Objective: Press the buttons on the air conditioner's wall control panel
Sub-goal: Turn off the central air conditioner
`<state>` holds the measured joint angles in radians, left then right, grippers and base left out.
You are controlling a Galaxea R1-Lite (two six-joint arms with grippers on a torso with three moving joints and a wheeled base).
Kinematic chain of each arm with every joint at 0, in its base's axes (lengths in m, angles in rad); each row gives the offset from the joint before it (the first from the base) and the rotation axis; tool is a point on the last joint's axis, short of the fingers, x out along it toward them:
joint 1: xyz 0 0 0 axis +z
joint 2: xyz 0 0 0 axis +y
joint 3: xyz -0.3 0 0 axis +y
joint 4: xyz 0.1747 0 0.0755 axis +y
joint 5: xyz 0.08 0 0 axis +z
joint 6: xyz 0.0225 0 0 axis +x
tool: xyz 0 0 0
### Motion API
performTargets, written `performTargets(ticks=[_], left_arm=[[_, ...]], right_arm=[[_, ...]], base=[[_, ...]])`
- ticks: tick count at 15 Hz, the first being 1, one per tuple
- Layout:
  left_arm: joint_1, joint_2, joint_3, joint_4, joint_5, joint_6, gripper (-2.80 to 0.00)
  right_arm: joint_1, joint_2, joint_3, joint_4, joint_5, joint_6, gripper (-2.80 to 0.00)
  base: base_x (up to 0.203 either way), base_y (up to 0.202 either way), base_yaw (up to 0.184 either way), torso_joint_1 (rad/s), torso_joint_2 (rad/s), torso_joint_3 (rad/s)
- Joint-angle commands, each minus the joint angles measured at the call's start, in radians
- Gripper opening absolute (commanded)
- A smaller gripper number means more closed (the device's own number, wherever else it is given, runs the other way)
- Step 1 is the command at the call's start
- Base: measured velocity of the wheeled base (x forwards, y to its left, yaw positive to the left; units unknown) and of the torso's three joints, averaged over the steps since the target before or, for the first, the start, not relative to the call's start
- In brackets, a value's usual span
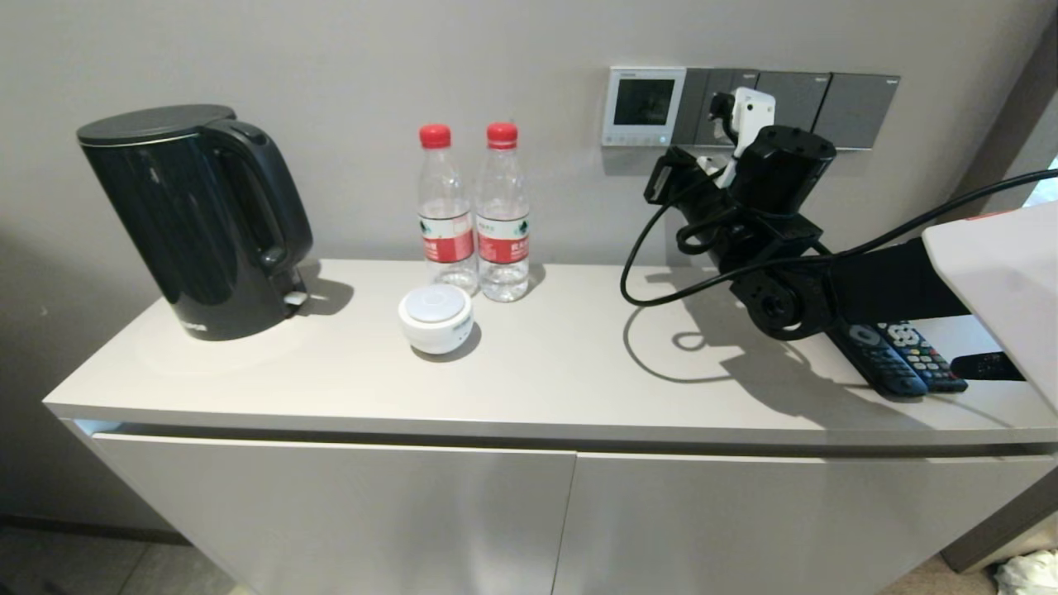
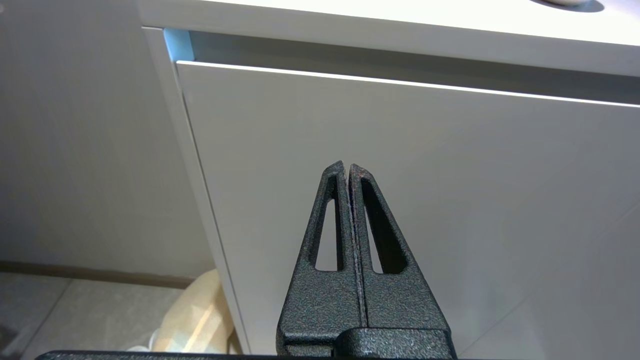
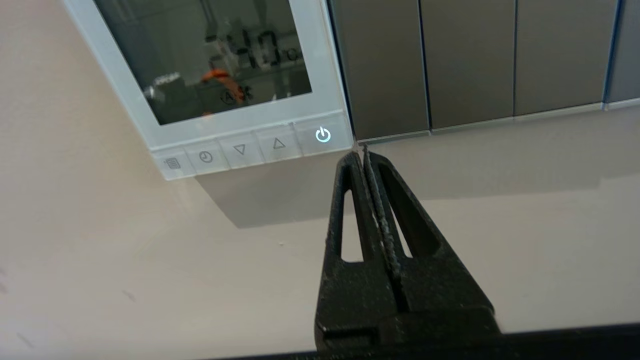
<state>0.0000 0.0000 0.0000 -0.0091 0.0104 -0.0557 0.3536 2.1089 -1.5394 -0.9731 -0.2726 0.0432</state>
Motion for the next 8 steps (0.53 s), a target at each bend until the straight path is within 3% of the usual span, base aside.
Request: performTargets(ticks=[1, 8], left_arm=[[0.000, 0.000, 0.000, 0.000, 0.000, -0.001, -2.80], [0.000, 0.000, 0.000, 0.000, 0.000, -0.001, -2.80]], right_arm=[[0.002, -0.009, 0.008, -0.006, -0.002, 0.000, -2.80], [0.036, -0.048, 0.042, -0.024, -0.022, -0.027, -2.80]], base=[[0.000, 0.000, 0.000, 0.000, 0.00, 0.000], [0.000, 0.000, 0.000, 0.000, 0.00, 0.000]])
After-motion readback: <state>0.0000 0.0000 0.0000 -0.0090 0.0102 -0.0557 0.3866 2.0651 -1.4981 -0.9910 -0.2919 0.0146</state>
